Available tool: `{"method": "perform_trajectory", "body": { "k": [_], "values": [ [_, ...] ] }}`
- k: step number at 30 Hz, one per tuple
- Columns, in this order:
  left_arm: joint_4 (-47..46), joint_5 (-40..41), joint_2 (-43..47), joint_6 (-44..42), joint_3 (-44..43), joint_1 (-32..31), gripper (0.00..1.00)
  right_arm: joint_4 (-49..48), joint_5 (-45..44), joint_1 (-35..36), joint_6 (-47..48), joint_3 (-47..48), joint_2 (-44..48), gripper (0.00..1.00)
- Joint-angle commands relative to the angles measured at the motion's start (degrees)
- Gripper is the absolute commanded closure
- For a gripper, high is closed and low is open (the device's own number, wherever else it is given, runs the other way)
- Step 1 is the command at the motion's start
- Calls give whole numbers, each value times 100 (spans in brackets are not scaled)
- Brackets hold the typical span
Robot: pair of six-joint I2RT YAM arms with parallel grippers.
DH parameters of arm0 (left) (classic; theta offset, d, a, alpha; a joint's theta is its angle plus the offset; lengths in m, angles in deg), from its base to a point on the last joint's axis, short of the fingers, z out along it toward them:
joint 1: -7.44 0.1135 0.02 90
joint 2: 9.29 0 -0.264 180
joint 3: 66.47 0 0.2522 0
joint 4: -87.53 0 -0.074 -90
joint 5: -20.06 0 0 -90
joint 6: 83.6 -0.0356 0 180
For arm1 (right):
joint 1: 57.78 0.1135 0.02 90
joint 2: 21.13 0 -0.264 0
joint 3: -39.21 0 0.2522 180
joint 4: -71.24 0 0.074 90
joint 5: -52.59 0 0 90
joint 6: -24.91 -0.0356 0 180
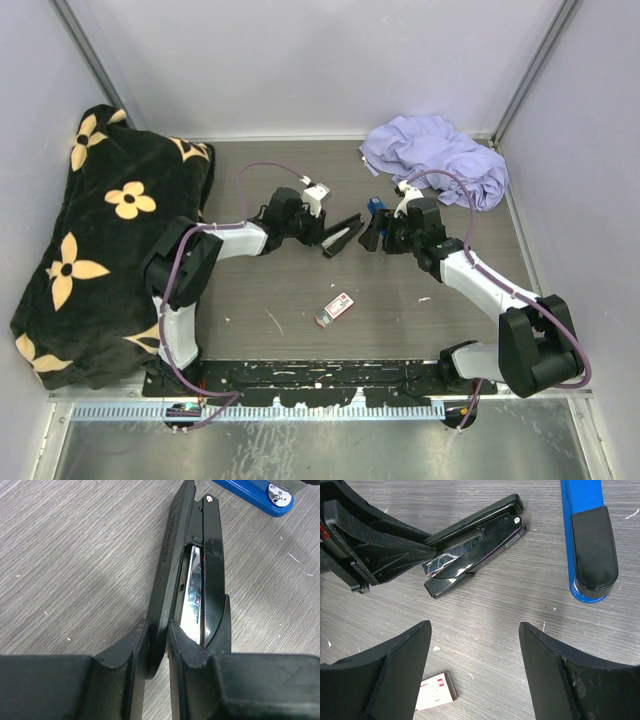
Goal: Load the staples into the stapler
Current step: Pick up the stapler from the center of the board.
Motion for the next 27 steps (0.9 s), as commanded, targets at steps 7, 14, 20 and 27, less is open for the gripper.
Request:
{"method": "perform_trajectory", "body": {
  "k": [7,14,20,27],
  "values": [
    [362,258,-211,-218,-302,-106,81,-138,113,-81,-31,-36,324,24],
    [345,133,-47,96,-202,-103,100,-11,139,-99,-41,5,532,23],
    [836,-39,504,1468,-69,-107,100,330,391,-103,142,165,602,23],
    [1302,-261,1139,2912,658,-78,100,-160,1208,-90,-265,-113,450,16]
  ]
}}
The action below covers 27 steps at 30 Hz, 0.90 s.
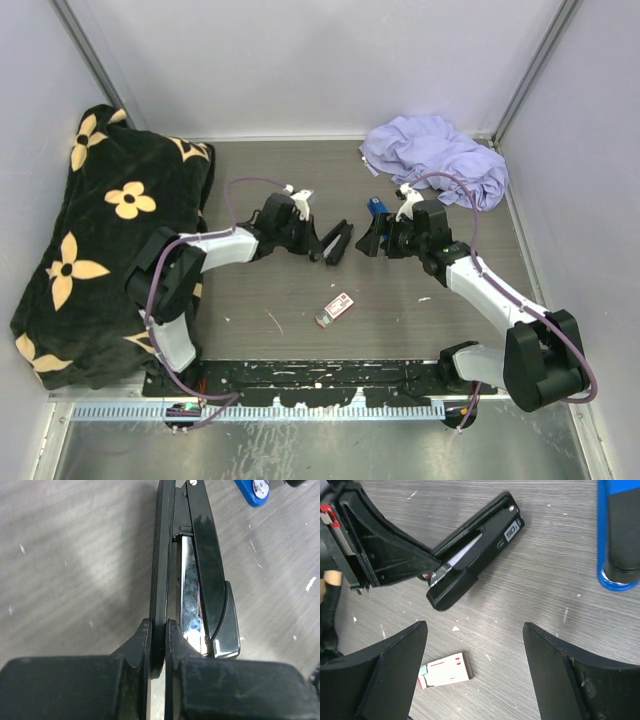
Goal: Load the staples into the stapler
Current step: Pick up the stapler from the center of the board.
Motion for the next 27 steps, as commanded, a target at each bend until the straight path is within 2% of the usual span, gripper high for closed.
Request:
{"method": "perform_trajectory", "body": {
  "k": [1,6,12,18,27],
  "values": [
    [473,-387,582,1271,428,19,100,-711,776,-8,-506,-102,-18,15],
    [373,-615,869,1991,924,39,100,-1490,676,345,-1703,-389,-279,15],
    [-202,-703,983,2537,1528,101,100,-1578,-46,1041,-2846,-479,-640,15],
    [-480,-724,1001,2657,1699,104,100,-1830,-531,1465,-3431,-635,-903,16],
    [-494,-792,979,2569,1755,104,100,-2112,-480,1604,-3590,-435,-1462,35]
  ]
}}
